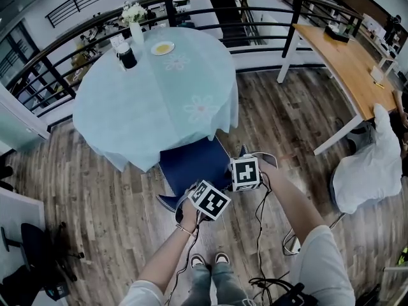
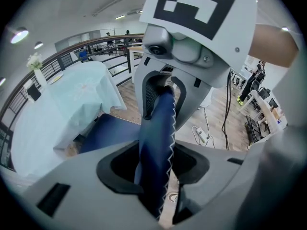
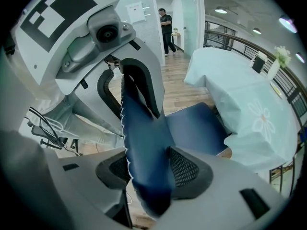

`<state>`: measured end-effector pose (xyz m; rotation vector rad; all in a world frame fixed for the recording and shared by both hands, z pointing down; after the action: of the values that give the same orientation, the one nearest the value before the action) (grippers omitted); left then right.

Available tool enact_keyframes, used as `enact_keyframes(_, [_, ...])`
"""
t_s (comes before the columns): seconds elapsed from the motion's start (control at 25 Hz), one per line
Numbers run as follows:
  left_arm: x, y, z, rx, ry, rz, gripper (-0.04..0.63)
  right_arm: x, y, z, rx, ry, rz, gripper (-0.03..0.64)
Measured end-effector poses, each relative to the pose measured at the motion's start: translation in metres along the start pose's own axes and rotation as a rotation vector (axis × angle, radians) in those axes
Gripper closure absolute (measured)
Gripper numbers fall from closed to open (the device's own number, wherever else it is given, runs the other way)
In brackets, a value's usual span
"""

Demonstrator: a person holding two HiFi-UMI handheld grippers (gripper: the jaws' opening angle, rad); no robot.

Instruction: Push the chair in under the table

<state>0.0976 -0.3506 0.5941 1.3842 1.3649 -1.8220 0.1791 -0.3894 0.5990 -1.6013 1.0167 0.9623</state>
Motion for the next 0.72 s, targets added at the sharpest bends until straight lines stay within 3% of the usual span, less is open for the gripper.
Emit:
enact_keyframes(0.48, [-0.001,-0.002,-0.008,-0.053,0.056,-0.014,0.419,-0.003,0.000,0.007,0.030,-0.064,-0.004,0.425])
enact_keyframes(0.72, [0.011,-0.007,-0.006,-0.023,0.039,-0.115,0.417,-0.001,0.000,0.013,0.044,-0.131,0.049,0.425])
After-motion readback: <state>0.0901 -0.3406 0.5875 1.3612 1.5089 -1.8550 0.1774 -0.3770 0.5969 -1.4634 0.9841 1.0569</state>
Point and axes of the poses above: the fingertips, and each gripper's own axes: x backward along the fingers, z to its left, y out of its top, the point moved 9 cm from there along x, backward along the fingers, and after that the axes turned 9 degrees about -x, right-handed, at the moved point
